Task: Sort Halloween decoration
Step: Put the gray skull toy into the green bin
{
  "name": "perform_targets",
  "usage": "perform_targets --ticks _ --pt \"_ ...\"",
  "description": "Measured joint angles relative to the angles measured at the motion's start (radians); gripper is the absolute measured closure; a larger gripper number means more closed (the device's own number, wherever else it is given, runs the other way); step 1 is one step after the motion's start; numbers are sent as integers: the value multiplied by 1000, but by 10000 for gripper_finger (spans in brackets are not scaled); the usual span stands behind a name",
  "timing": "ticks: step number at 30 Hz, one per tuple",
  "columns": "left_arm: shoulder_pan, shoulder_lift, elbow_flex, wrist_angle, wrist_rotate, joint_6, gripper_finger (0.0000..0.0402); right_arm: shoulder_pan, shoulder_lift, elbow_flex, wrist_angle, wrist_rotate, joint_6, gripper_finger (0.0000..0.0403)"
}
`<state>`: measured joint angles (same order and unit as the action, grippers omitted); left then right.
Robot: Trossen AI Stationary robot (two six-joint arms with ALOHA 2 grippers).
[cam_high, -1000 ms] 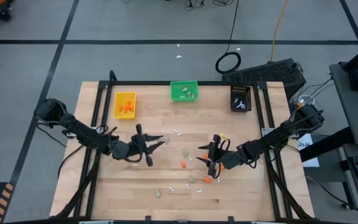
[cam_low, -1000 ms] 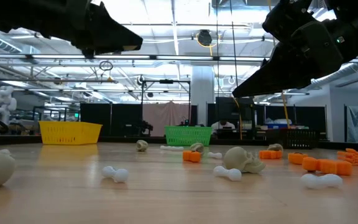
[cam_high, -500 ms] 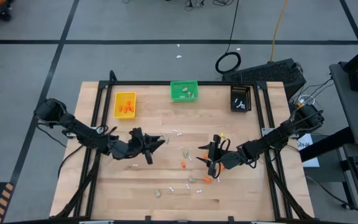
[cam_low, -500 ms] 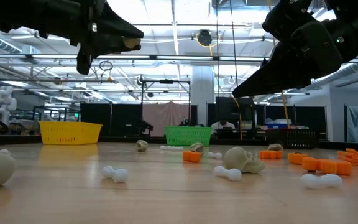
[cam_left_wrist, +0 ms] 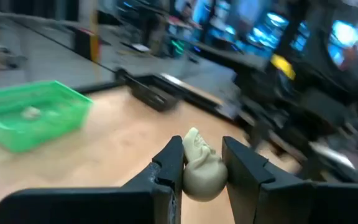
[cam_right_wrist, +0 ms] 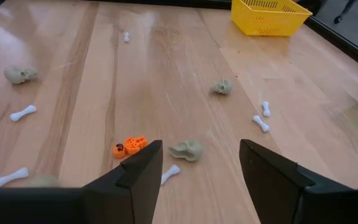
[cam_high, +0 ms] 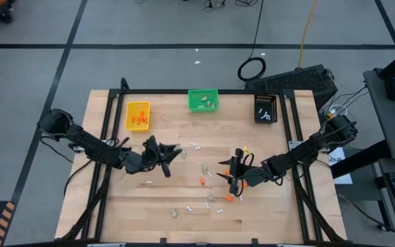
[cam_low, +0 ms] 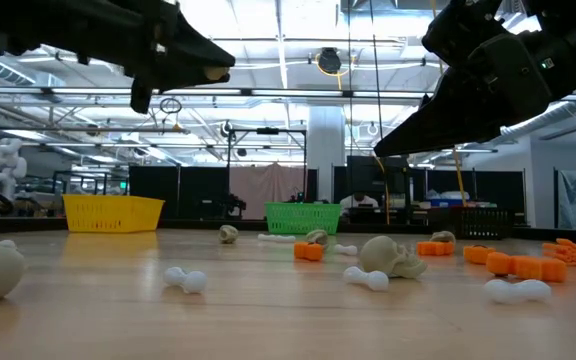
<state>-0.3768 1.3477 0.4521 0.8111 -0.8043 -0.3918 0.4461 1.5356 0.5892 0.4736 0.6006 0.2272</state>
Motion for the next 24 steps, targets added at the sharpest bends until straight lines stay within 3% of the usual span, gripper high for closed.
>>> perform_targets --ticks 5,15,24 --pt "109 0 108 -119 56 71 320 0 0 0 -1 0 -2 204" --pt "388 6 434 -633 260 177 320 0 0 0 -15 0 -8 204" --pt "627 90 586 -767 512 196 320 0 0 0 -15 0 -21 204"
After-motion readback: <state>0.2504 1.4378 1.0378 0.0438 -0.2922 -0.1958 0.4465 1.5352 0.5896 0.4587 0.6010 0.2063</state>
